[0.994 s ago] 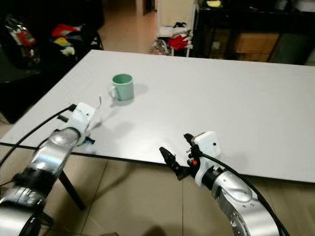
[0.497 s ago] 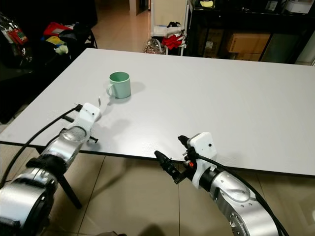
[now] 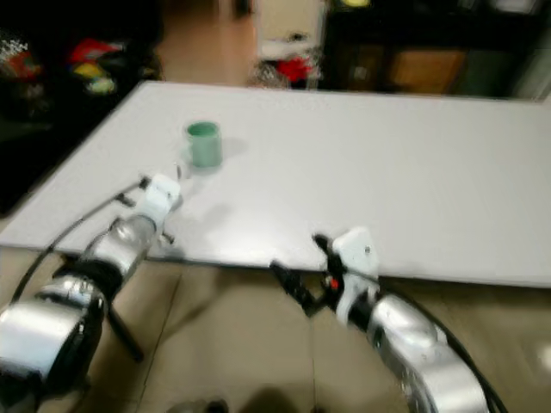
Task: Setting the table
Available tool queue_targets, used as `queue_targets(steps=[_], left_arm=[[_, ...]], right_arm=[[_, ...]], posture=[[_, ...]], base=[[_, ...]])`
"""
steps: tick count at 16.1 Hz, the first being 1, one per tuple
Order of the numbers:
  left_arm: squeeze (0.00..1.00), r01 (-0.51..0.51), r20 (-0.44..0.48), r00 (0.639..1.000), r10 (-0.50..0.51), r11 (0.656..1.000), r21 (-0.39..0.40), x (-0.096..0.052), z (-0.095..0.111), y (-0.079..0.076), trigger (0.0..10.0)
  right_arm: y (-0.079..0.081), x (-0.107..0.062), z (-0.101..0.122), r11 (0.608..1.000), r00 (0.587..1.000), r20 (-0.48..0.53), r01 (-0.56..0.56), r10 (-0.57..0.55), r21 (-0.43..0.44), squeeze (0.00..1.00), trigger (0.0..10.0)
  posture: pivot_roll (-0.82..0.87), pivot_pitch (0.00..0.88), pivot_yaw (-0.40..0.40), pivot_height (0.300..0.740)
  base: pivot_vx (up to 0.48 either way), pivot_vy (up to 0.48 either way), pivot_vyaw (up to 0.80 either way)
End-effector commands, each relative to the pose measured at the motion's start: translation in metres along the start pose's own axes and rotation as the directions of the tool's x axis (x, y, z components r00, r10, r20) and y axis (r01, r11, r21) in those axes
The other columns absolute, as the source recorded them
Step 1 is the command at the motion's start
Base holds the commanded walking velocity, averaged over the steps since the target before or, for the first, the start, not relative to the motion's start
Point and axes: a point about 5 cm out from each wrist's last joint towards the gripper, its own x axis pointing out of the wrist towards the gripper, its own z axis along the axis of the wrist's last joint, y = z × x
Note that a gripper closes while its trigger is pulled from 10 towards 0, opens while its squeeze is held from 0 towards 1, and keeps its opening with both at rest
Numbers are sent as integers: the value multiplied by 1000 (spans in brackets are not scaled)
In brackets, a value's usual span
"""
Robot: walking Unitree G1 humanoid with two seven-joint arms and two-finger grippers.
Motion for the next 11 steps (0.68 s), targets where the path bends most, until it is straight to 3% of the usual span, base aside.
queue_targets(steps=[1,5,11], left_arm=[[0,-21,9,1000,21,1000,0,0,3,4,10000],[0,-22,47,999,25,997,-70,1,16,8,10000],[0,-32,24,999,35,992,-122,1,23,12,10000]], right_arm=[[-2,0,8,1000,1000,19,3,-2,-25,0,10000],[-3,-2,11,999,999,28,25,-25,-23,0,10000],[1,-3,13,1000,1000,24,12,-12,-17,0,10000]], posture=[[-61,0,39,740],[-79,0,42,740],[-96,0,38,740]], base=[[0,0,0],[0,0,0],[0,0,0]])
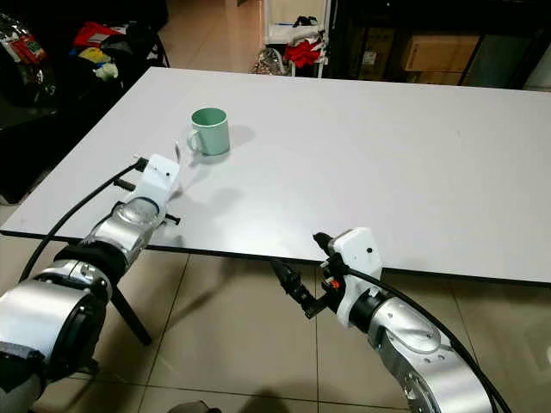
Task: Setting the table
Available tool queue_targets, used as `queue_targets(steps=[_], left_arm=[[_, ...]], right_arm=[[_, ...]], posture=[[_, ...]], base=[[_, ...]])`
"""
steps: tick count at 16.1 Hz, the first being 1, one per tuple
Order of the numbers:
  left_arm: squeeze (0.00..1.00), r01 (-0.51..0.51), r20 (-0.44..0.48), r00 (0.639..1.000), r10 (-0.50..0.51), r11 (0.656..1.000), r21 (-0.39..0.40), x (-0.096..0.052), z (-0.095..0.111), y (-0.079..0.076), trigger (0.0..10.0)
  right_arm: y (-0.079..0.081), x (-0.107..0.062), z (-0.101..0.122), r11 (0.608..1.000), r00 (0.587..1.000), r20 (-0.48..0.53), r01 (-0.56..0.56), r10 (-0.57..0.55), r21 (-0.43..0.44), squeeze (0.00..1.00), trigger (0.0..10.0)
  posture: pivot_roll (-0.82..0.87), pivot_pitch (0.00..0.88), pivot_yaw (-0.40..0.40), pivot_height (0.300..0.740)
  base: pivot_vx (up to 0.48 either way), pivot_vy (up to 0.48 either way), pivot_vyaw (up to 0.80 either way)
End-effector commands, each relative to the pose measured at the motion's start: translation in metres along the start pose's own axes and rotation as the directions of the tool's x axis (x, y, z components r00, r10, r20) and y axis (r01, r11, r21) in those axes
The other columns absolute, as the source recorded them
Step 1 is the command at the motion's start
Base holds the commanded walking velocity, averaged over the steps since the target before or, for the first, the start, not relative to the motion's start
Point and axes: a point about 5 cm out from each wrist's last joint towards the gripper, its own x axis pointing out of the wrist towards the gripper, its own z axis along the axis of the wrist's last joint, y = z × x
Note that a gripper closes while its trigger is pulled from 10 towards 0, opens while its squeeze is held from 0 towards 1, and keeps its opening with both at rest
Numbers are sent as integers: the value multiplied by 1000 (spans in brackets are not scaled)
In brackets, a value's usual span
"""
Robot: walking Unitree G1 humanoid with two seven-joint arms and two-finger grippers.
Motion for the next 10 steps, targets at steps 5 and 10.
queue_targets(steps=[5,10], left_arm=[[0,22,-71,997,-28,996,-82,-1,-3,-6,10000],[67,51,-111,991,-71,983,-174,-2,-9,-15,10000]], right_arm=[[1,-1,4,1000,1000,0,-18,18,6,0,10000],[4,-4,3,1000,1000,-4,-23,23,14,0,10000]], posture=[[-101,0,41,740],[-113,0,51,740]], base=[[0,0,0],[0,0,0]])
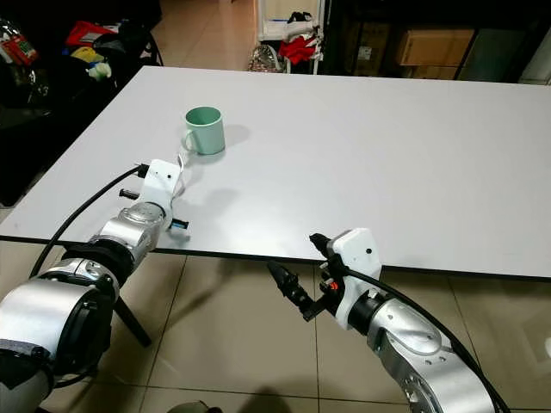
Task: Setting the table
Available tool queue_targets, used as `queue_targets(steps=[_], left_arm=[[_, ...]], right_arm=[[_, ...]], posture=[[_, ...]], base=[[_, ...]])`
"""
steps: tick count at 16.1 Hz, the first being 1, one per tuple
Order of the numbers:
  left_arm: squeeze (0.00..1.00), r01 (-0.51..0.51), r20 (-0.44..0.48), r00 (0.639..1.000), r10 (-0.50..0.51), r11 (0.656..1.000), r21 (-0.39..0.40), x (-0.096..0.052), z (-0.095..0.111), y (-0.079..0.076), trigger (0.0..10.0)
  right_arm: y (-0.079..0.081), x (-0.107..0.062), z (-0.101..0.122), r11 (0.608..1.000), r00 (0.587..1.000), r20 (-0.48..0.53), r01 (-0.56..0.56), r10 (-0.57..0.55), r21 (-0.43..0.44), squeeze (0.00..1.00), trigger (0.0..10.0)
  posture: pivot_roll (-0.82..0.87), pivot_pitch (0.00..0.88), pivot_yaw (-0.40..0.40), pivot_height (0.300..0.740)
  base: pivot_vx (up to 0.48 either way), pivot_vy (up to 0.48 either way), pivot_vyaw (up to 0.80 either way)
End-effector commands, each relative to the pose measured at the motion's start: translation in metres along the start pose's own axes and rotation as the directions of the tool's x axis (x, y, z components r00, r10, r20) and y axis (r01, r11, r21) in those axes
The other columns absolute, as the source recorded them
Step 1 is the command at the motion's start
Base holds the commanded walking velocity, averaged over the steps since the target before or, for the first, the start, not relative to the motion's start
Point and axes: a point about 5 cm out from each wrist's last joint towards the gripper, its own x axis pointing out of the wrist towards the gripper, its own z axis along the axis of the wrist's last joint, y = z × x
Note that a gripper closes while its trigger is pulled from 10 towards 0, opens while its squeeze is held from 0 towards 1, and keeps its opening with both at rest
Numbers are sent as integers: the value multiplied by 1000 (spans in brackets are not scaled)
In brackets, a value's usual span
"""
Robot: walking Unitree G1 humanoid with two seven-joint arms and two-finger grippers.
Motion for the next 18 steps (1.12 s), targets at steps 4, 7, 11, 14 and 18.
queue_targets(steps=[4,7,11,14,18], left_arm=[[573,24,-24,999,-25,999,-29,0,-4,-4,10000],[1000,12,-1,1000,-12,999,35,0,-2,-3,10000],[1000,12,44,999,-16,994,104,0,5,-3,10000],[1000,4,123,992,-24,987,163,-1,19,1,10000],[0,97,267,957,-115,992,78,-4,38,10,10000]], right_arm=[[2,-5,2,1000,1000,-6,5,-5,-9,0,10000],[2,-5,1,1000,1000,-9,10,-10,-10,0,10000],[2,-6,1,1000,1000,-8,15,-15,-11,0,10000],[1,-8,1,999,999,2,36,-36,-8,0,10000],[-3,-12,-1,987,986,37,162,-162,-4,0,10000]], posture=[[-118,0,56,740],[-125,0,60,740],[-126,0,64,740],[-126,0,67,740],[-151,0,106,740]], base=[[0,0,0],[0,0,0],[0,0,0],[0,0,0],[0,0,0]])
